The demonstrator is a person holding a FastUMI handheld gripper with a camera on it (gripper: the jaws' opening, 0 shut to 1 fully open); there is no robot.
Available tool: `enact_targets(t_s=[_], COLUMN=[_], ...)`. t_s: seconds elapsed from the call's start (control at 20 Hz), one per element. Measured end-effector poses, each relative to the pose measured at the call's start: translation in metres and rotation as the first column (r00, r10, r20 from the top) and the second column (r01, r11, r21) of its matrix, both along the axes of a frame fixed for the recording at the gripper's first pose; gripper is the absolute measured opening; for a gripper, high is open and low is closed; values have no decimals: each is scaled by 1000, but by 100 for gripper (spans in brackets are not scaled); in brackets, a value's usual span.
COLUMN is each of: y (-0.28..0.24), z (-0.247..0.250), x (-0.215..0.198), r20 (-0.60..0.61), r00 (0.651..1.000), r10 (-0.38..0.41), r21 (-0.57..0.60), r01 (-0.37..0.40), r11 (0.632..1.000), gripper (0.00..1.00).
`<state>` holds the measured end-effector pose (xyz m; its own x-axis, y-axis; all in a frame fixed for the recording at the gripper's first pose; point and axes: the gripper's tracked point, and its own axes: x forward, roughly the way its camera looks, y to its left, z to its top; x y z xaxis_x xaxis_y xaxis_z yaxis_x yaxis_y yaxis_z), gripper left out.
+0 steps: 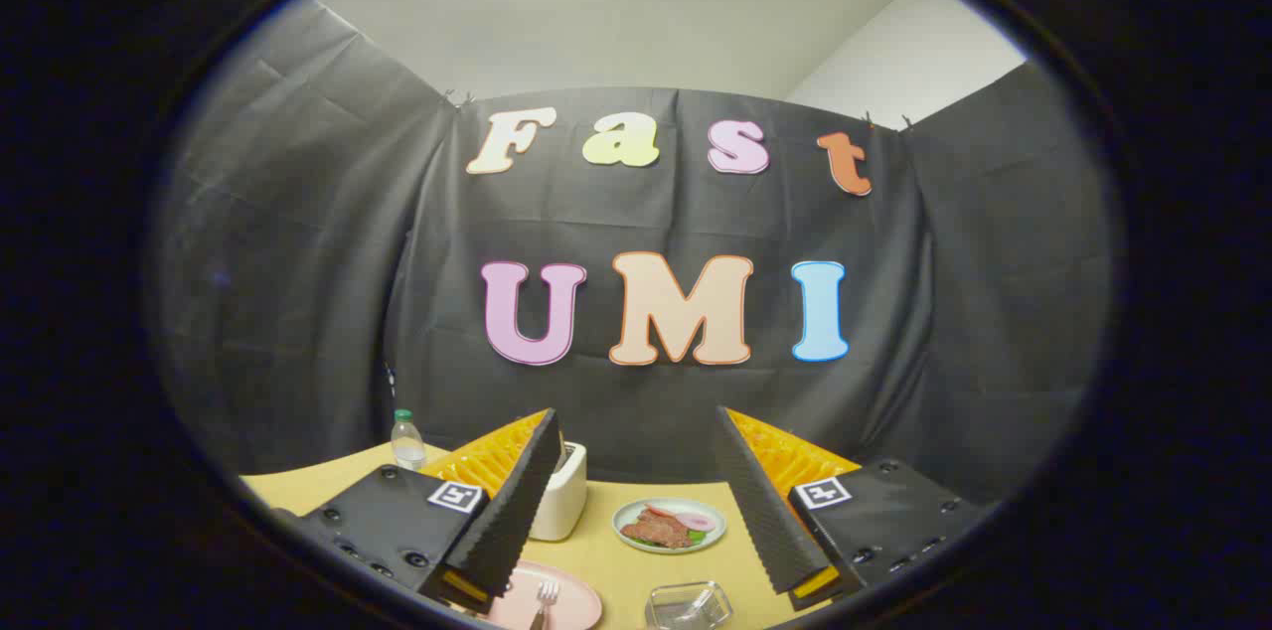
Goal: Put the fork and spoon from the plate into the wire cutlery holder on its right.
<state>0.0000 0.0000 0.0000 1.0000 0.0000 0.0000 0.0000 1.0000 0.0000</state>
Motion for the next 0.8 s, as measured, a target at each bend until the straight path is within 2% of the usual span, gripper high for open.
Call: enact_targets(t_s=[0.8], y=[12], z=[-10], x=[4], r20=[-35], r00=[998], r10=[44], r21=[65], r01=[-41], r11=[997], gripper=[97])
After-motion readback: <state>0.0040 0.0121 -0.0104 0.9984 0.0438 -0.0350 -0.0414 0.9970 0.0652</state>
